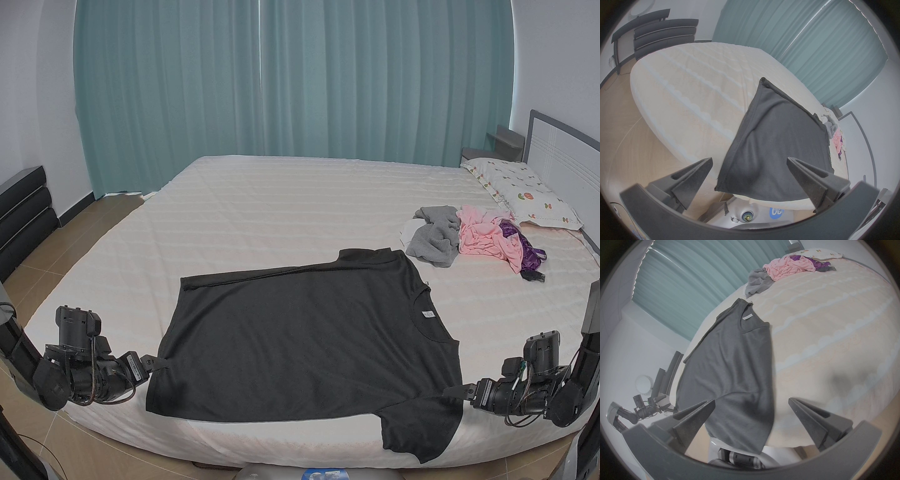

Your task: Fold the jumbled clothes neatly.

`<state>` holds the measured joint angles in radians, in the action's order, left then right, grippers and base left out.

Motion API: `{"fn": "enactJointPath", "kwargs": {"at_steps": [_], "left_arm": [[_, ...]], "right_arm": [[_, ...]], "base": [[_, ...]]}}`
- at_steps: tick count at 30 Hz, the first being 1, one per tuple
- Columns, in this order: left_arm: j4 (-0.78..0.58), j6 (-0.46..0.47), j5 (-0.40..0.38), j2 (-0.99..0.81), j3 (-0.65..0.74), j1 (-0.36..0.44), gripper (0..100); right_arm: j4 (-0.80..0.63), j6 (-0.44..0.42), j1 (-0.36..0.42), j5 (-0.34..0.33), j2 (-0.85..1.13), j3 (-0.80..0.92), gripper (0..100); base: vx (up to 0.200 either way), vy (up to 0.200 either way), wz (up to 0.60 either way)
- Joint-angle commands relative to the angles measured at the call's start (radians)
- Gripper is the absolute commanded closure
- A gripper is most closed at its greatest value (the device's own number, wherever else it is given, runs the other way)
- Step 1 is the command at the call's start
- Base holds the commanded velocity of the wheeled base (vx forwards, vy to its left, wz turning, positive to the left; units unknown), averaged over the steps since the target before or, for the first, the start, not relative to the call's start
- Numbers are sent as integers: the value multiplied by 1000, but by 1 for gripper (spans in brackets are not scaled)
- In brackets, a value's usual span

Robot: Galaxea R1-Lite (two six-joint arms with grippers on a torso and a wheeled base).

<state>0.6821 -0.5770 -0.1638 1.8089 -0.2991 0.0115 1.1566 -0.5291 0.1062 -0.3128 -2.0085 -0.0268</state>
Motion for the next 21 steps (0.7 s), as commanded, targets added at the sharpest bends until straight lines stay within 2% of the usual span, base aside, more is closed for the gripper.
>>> {"fn": "enactJointPath", "kwargs": {"at_steps": [1,9,18,21], "left_arm": [[0,-12,-5,-20,-6,18,0],[-7,-34,-8,-22,-26,19,0],[-6,-35,-6,-22,-25,19,0],[-1,-37,-6,-22,-25,21,0]], "right_arm": [[2,-28,40,3,56,4,0],[3,-109,30,-3,79,5,0],[2,-111,33,-3,73,8,0],[2,-111,33,-5,77,8,0]], "base": [[0,0,0],[0,0,0],[0,200,0],[0,0,0]]}}
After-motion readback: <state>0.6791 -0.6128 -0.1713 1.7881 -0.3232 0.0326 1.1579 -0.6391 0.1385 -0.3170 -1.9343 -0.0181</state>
